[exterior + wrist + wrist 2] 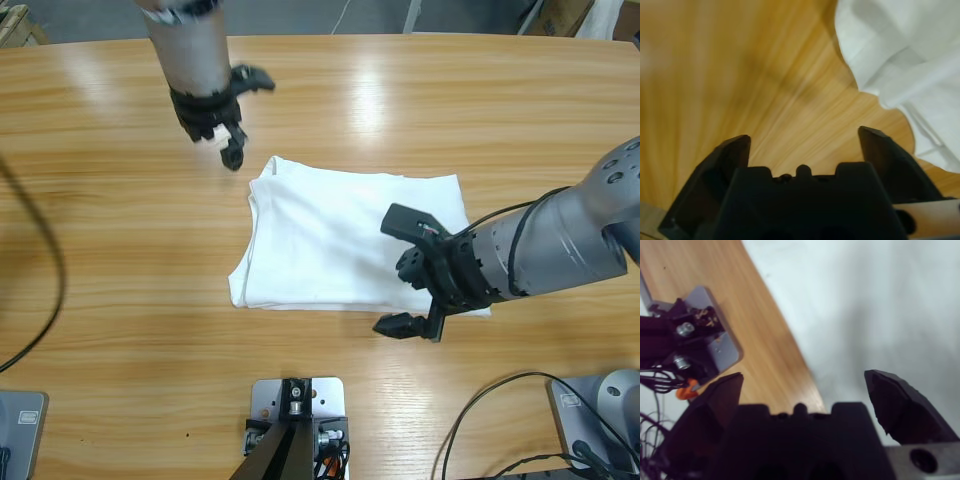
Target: Fold clothes
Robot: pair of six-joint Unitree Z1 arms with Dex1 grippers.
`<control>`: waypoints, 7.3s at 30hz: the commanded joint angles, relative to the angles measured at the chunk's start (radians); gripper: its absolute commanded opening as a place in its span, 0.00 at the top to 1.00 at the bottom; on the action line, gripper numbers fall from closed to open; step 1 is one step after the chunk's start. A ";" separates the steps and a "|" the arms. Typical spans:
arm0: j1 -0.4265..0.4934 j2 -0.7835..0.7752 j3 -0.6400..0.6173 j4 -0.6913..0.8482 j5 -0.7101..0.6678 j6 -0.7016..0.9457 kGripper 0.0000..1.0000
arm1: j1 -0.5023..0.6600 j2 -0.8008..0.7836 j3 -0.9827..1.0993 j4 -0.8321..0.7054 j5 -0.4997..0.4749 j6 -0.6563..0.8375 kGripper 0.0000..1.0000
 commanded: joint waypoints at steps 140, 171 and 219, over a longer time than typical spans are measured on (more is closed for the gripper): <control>-0.125 -0.505 0.825 -0.472 -0.262 -0.228 0.04 | -0.760 0.069 0.191 0.044 0.250 0.371 0.00; -0.134 -0.487 0.867 -0.497 -0.258 -0.271 0.04 | -0.682 0.360 0.299 -0.207 0.378 0.413 0.07; -0.176 -0.478 0.900 -0.516 -0.256 -0.288 0.04 | -0.779 0.234 -0.401 0.708 -0.320 0.000 1.00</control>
